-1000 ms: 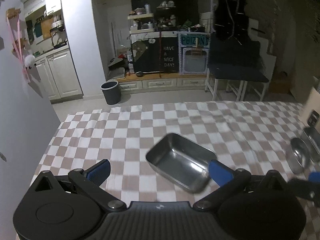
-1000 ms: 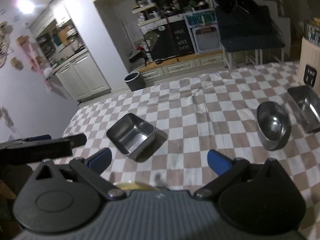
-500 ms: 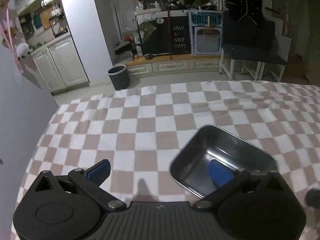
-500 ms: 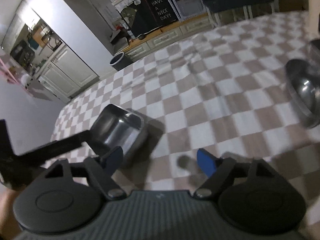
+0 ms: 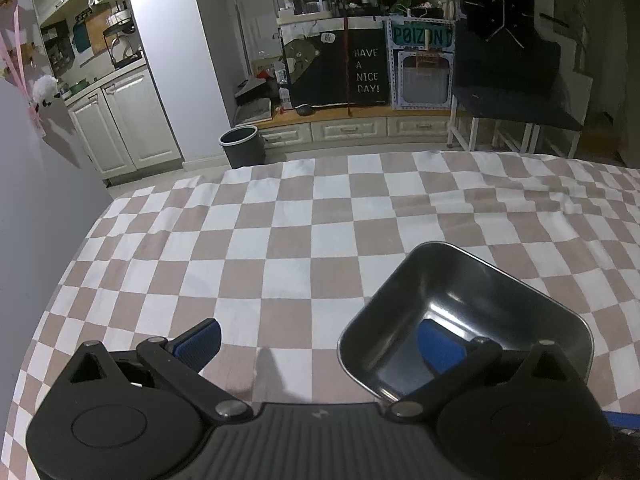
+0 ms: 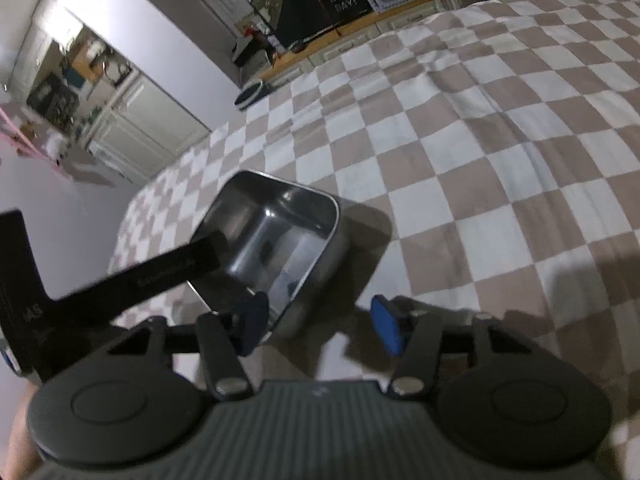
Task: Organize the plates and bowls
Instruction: 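Move both grippers to the steel rectangular tray and grasp its rim, then lift the steel tray with both grippers and carry it across the table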
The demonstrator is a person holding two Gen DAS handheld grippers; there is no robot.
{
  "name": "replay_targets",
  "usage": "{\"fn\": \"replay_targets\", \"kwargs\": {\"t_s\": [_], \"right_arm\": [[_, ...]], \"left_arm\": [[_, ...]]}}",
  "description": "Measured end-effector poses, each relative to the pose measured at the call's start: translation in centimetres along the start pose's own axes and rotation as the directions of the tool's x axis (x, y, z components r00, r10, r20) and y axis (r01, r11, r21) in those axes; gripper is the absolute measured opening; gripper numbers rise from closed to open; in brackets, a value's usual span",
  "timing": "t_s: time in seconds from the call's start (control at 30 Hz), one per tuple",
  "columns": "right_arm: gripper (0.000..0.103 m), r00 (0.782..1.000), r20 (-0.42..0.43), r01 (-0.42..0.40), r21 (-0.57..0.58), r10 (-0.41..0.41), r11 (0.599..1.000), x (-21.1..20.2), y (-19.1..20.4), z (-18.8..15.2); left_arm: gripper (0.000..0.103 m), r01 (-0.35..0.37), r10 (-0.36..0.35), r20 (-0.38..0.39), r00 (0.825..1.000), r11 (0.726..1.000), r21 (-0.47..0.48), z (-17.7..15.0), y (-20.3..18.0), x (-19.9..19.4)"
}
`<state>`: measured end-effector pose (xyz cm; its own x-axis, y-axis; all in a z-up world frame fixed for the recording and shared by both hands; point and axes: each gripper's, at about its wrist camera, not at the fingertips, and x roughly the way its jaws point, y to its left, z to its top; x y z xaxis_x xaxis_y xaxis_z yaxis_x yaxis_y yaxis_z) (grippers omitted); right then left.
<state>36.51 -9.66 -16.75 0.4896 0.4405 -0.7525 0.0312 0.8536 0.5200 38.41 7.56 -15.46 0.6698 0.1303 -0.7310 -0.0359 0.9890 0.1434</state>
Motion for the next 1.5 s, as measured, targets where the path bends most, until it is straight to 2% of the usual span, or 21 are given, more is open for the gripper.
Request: {"fn": "replay_targets", "kwargs": {"t_s": [0.2, 0.3, 0.37, 0.43, 0.57, 0.63, 0.67, 0.8, 0.83, 1.0, 1.2, 1.4, 1.5], "right_arm": [[0.058, 0.999, 0.019, 0.033, -0.053, -0.032, 0.998, -0.5, -0.8, 0.5], [0.058, 0.999, 0.033, 0.044, -0.067, -0.042, 0.997, -0.3, -1.2, 1.0], [0.054, 0.999, 0.04, 0.035, -0.078, -0.031, 0.996, -0.4, -1.3, 1.1], [0.047, 0.998, 0.05, 0.032, -0.087, -0.028, 0.996, -0.5, -1.3, 1.2], [0.034, 0.998, 0.062, 0.024, -0.108, -0.017, 0.994, -0.5, -1.0, 1.2], [0.027, 0.998, 0.064, 0.021, -0.119, -0.013, 0.993, -0.5, -0.6, 1.2], [0.026, 0.998, 0.064, 0.02, -0.124, -0.012, 0.992, -0.6, -0.5, 1.2], [0.013, 0.998, 0.059, 0.021, -0.155, -0.012, 0.988, -0.8, 0.0, 0.4], [0.011, 0.998, 0.055, 0.024, -0.17, -0.015, 0.985, -0.7, 0.2, 0.1], [0.008, 0.998, 0.055, 0.039, -0.216, -0.028, 0.976, -0.6, 0.8, 0.0], [0.009, 0.998, 0.057, 0.022, -0.2, -0.01, 0.979, -1.0, 0.3, 0.1], [0.005, 0.994, 0.101, 0.069, -0.21, -0.049, 0.975, -1.3, 0.3, -0.3], [0.004, 0.994, 0.103, 0.066, -0.203, -0.046, 0.977, -1.5, 0.1, -0.1]], "left_arm": [[0.101, 0.034, -0.034, -0.001, 0.999, 0.998, -0.057, -0.5, 0.8, -0.6], [0.094, 0.071, -0.073, -0.028, 0.997, 0.995, -0.074, -1.4, 1.5, -1.2], [0.088, 0.08, -0.084, -0.045, 0.995, 0.993, -0.081, -2.0, 1.8, -1.6], [0.076, 0.088, -0.093, -0.054, 0.994, 0.992, -0.093, -2.5, 2.3, -2.1], [0.059, 0.117, -0.129, -0.086, 0.988, 0.985, -0.127, -3.1, 2.9, -2.7], [0.042, 0.124, -0.134, -0.095, 0.986, 0.987, -0.099, -3.2, 2.6, -3.1], [0.04, 0.125, -0.132, -0.095, 0.987, 0.989, -0.082, -3.2, 2.3, -3.3], [0.014, 0.164, -0.173, -0.098, 0.98, 0.982, -0.091, -3.1, 1.5, -3.7], [0.01, 0.164, -0.173, -0.1, 0.98, 0.982, -0.092, -3.1, 1.3, -3.7], [0.005, 0.14, -0.145, -0.104, 0.984, 0.989, -0.05, -3.2, 0.4, -3.3], [0.004, 0.149, -0.158, -0.101, 0.982, 0.985, -0.087, -3.0, 0.8, -3.1], [0.005, 0.155, -0.159, -0.069, 0.985, 0.986, -0.066, -3.0, 0.1, -3.7], [0.005, 0.162, -0.166, -0.05, 0.985, 0.984, -0.076, -2.7, 0.1, -4.1]]}}
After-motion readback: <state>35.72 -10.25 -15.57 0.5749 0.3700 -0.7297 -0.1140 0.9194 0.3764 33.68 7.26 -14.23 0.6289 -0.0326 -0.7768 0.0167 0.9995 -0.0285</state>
